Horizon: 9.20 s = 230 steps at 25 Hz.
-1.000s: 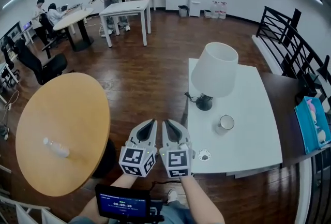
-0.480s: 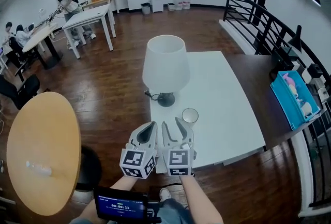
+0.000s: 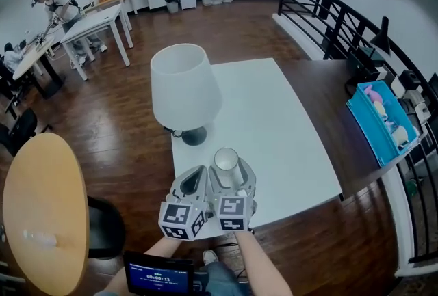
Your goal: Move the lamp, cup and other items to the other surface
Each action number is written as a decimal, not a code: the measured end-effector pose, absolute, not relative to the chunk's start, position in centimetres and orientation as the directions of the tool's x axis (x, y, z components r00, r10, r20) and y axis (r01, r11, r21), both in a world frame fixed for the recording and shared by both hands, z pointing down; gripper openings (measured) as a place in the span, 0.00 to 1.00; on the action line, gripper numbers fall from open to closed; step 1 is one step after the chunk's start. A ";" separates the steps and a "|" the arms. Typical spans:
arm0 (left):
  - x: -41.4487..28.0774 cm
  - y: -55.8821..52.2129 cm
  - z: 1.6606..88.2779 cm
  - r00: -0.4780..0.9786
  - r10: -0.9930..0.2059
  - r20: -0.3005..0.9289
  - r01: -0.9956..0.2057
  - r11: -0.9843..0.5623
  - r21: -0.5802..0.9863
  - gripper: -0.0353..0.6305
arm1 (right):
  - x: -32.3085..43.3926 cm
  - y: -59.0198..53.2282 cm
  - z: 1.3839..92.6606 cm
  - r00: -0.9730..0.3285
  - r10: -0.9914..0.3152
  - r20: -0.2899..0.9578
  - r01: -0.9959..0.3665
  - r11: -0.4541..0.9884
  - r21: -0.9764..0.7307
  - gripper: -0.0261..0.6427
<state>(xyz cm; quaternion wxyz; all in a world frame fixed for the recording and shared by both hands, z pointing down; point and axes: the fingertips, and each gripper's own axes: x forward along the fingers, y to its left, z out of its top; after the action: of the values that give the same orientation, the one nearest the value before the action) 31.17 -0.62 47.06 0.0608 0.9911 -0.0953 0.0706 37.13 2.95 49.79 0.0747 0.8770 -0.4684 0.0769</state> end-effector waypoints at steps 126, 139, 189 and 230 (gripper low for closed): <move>-14.5 -24.1 44.8 0.432 -0.892 0.132 -0.901 -0.422 0.102 0.08 | -8.2 -23.8 44.5 -0.401 -0.915 0.051 -0.916 0.401 -0.024 0.27; 4.6 -17.7 43.1 0.726 -0.680 0.104 -0.688 -0.718 0.109 0.08 | 9.3 -15.7 41.1 -0.099 -0.995 -0.002 -0.995 0.099 0.031 0.08; 27.8 -15.0 45.6 0.910 -0.397 0.120 -0.408 -0.908 0.096 0.08 | 38.9 -12.3 49.2 0.407 -0.912 0.059 -0.913 -0.407 0.012 0.46; 28.2 -22.2 51.1 0.912 -0.384 0.141 -0.402 -0.906 0.135 0.08 | 40.6 -18.9 50.1 0.421 -0.906 0.052 -0.906 -0.417 0.066 0.30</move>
<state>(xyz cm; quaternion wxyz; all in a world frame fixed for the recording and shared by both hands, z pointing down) 28.18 -22.23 51.06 0.0807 0.9745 -0.2016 0.0559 40.59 -18.93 50.13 0.0421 0.8418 -0.5381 0.0043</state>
